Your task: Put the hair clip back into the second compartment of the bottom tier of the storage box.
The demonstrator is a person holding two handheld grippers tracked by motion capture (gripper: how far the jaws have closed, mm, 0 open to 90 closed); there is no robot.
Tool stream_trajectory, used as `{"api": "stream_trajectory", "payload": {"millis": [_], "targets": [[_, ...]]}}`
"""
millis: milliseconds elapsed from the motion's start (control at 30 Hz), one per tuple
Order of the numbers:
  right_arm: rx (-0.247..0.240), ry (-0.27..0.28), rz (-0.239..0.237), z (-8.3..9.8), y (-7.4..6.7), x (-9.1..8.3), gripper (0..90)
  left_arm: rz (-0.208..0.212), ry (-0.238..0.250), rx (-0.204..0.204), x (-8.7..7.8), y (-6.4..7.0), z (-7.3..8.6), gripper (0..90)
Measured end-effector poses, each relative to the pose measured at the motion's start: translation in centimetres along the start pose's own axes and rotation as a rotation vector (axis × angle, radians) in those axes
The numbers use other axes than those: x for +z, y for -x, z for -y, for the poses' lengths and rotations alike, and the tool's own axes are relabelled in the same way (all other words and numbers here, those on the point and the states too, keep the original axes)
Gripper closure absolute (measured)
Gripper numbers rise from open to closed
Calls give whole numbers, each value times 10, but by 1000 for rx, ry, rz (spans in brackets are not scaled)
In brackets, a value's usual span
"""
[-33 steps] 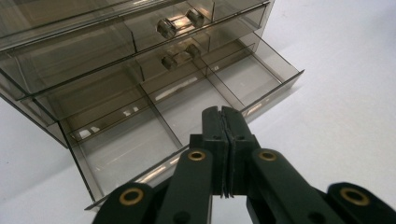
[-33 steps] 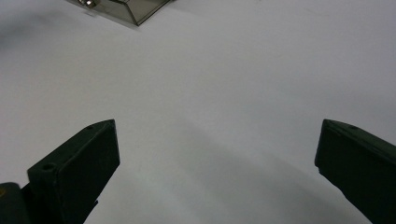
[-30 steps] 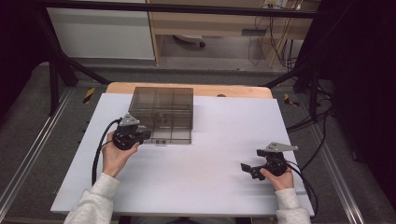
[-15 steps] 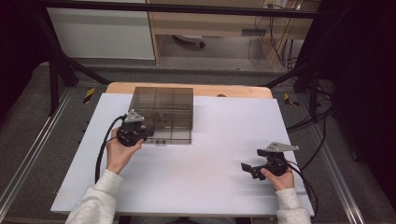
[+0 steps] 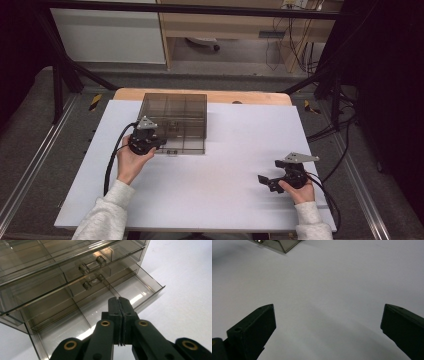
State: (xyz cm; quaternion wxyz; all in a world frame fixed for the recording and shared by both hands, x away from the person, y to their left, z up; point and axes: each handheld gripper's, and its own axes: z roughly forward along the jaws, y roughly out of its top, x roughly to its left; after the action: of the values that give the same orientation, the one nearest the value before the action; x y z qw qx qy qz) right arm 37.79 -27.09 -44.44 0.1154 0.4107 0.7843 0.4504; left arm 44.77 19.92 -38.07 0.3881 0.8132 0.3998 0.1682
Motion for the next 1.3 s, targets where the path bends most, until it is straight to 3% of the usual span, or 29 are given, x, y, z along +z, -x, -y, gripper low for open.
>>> {"api": "stream_trajectory", "payload": {"millis": [1100, 1300], "targets": [[1, -5, -1, 0, 0, 1, 5, -14, -27, -19, 29, -7, -3, 881], [-3, -4, 0, 0, 0, 1, 5, -23, -32, 0, 34, -4, -5, 882]]}}
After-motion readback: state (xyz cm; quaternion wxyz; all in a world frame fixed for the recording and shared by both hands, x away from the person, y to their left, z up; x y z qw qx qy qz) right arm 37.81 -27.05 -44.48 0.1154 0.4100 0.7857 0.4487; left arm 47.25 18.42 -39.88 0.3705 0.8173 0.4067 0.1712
